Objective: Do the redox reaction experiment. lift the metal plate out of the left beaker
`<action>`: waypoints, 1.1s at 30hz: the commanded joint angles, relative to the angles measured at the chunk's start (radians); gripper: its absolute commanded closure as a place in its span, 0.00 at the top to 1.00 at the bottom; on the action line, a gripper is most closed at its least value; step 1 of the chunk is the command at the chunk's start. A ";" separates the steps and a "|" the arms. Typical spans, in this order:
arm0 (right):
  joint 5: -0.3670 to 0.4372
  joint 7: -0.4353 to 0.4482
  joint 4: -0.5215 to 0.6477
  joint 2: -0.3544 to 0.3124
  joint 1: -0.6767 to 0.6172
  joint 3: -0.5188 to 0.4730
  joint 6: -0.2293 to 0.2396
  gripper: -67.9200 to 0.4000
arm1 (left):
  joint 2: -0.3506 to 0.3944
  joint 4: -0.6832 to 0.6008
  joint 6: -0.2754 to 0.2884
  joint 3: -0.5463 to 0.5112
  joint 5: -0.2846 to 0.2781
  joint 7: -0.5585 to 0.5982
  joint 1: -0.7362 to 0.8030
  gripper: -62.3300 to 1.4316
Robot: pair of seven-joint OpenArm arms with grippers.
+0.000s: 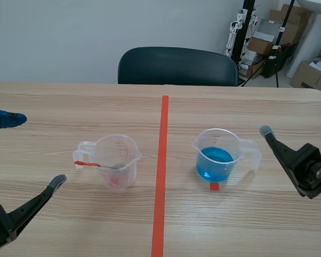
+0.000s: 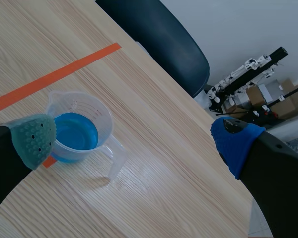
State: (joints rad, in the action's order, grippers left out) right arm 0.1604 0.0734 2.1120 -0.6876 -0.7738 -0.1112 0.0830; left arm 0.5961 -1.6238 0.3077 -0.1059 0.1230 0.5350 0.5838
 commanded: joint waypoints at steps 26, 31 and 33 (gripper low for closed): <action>-0.022 -0.006 0.006 -0.002 0.006 -0.012 -0.008 1.00 | 0.000 -0.026 -0.007 -0.006 -0.014 -0.008 -0.005 1.00; -0.022 -0.003 0.006 -0.002 0.006 -0.012 -0.006 1.00 | 0.000 -0.025 -0.006 -0.006 -0.014 -0.009 -0.004 1.00; -0.022 0.005 0.006 -0.003 0.006 -0.012 -0.001 1.00 | 0.000 -0.018 -0.006 -0.006 -0.014 -0.008 -0.002 1.00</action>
State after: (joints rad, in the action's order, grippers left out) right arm 0.1310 0.0582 2.1120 -0.6876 -0.7738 -0.1112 0.0864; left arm 0.5961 -1.6241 0.3080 -0.1059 0.1230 0.5163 0.5838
